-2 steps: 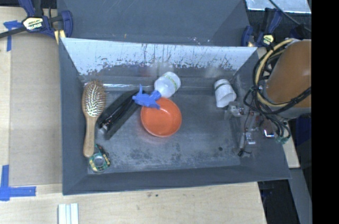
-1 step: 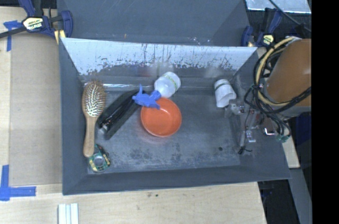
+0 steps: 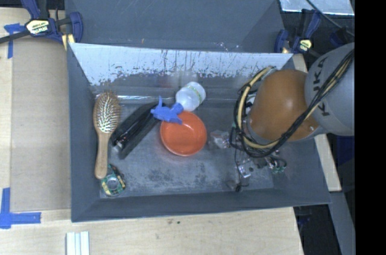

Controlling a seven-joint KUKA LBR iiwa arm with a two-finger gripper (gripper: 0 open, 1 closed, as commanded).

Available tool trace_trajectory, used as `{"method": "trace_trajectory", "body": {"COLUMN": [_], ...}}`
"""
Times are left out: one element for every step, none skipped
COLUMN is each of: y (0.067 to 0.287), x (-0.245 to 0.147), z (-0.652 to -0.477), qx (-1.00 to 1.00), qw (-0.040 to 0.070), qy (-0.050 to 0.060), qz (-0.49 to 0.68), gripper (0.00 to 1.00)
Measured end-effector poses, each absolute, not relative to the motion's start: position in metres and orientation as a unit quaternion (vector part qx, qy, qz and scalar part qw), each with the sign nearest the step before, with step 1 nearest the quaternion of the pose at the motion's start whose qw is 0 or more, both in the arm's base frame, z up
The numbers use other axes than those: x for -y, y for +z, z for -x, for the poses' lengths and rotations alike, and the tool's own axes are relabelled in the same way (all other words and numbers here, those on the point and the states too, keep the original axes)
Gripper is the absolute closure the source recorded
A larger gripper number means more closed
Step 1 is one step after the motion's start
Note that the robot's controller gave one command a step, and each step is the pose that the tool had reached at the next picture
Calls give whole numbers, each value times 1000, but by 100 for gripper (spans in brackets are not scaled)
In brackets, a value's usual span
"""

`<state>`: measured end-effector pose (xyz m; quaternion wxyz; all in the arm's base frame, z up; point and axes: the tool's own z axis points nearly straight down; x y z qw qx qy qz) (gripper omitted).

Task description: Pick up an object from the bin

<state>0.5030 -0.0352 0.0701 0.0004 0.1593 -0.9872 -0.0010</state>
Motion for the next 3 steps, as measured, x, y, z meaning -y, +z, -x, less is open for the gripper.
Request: {"method": "trace_trajectory", "body": {"y": [133,100,71], "x": [14,-70,-53], "z": [-508,-551,-576], "qx": [984,997,978], "qw": [-4,-1,-2], "qy": [1,-2,1], "qz": [-180,-78,-208], "gripper": [0,0,0]}}
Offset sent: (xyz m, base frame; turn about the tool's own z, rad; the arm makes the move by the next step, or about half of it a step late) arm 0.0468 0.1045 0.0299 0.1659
